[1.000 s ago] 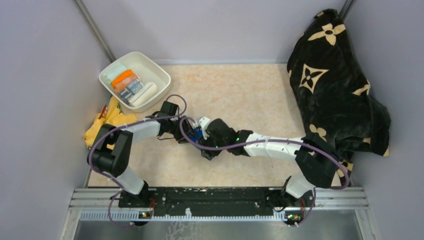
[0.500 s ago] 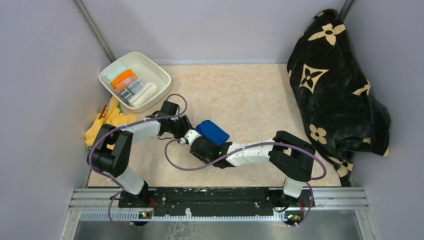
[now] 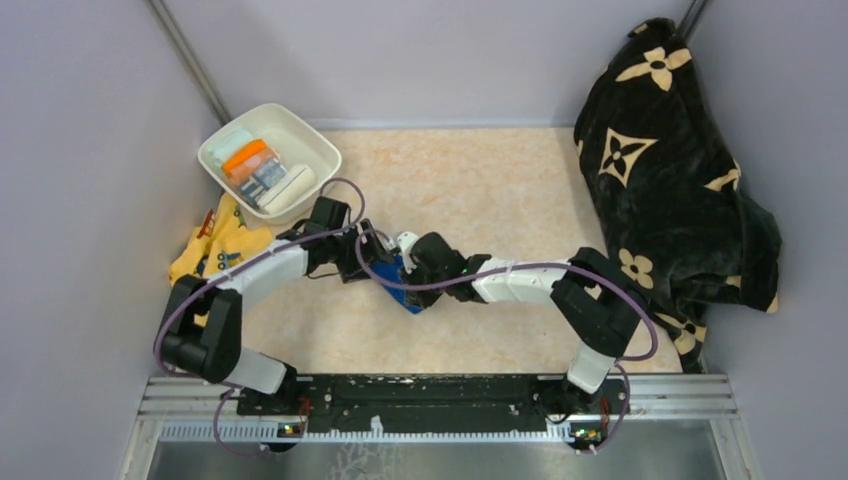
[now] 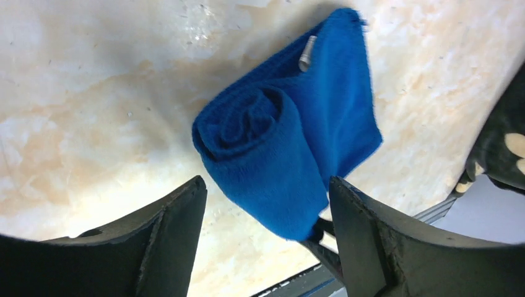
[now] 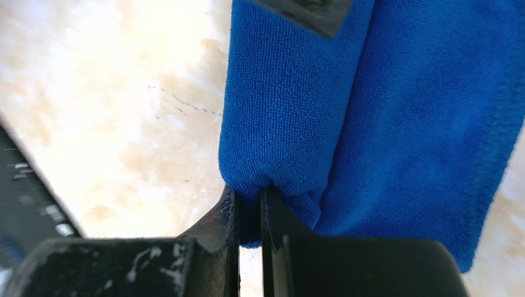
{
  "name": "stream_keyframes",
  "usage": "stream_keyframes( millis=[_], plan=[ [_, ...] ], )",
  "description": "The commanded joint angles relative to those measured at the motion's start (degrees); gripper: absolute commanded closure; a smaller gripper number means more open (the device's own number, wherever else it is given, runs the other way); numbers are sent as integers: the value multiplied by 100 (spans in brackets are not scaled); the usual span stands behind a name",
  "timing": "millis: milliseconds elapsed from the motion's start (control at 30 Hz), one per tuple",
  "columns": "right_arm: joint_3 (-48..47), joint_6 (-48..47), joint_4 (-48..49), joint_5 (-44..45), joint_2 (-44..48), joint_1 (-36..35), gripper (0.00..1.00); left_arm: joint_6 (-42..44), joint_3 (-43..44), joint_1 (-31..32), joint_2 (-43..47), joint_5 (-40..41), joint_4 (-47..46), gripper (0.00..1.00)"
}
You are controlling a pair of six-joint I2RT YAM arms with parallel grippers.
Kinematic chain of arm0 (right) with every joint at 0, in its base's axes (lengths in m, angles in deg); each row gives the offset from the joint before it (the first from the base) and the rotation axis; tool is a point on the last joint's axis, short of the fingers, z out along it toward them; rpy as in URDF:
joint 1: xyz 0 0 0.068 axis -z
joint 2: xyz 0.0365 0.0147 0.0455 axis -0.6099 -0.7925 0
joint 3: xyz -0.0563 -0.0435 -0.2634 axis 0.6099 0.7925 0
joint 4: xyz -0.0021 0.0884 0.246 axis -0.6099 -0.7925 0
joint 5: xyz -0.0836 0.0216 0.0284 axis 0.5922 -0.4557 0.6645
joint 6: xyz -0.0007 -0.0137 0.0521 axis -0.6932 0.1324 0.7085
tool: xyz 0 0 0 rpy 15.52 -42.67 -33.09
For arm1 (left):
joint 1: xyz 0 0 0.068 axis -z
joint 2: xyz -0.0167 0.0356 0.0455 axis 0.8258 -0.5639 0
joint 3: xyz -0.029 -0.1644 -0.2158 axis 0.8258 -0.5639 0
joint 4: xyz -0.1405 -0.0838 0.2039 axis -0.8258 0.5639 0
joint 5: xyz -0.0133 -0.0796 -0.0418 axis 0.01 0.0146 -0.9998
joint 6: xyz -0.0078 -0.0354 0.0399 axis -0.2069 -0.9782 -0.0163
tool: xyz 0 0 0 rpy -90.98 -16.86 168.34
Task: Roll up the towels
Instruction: Roll the towel at the center of the board.
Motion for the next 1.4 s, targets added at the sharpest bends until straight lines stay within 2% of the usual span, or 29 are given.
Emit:
stream_keyframes(
  millis=[0,100,267,433,600,700,767,867,1000,1167,1267,1367],
  plan=[
    [345,1056,552,-3146,-115,681,100,-59,-155,11,789,205,386,21],
    [508,1714,1326,-4255,-396,1109,100,-157,-347,8,1232,234,564,20],
    [856,3041,2958,-5379,-1155,1640,100,-362,-713,10,1513,-21,407,20],
    [1244,4447,4699,-5807,-1885,2008,100,-439,-860,26,1162,-126,18,24],
    [1404,4840,5125,-5777,-2148,2131,100,-389,-696,51,441,-262,-428,35],
    [1398,4234,4337,-5464,-1818,2133,91,-261,-516,101,-45,-179,-406,41],
    [1225,3420,2955,-5078,-1320,2123,82,-239,-483,117,-203,-114,-403,43],
    [868,2254,1184,-4176,-579,2043,67,-193,-489,151,-325,23,-363,46],
    [412,1305,-335,-2523,359,1725,52,-110,-448,190,-530,123,-295,46],
    [27,562,-1162,-232,1142,662,47,-81,-406,285,-695,207,-242,45],
    [-217,344,-1325,767,1343,44,45,-55,-402,314,-697,297,-190,44],
    [-452,188,-1316,1564,1173,-510,45,-36,-402,320,-698,349,-144,44]
  ],
)
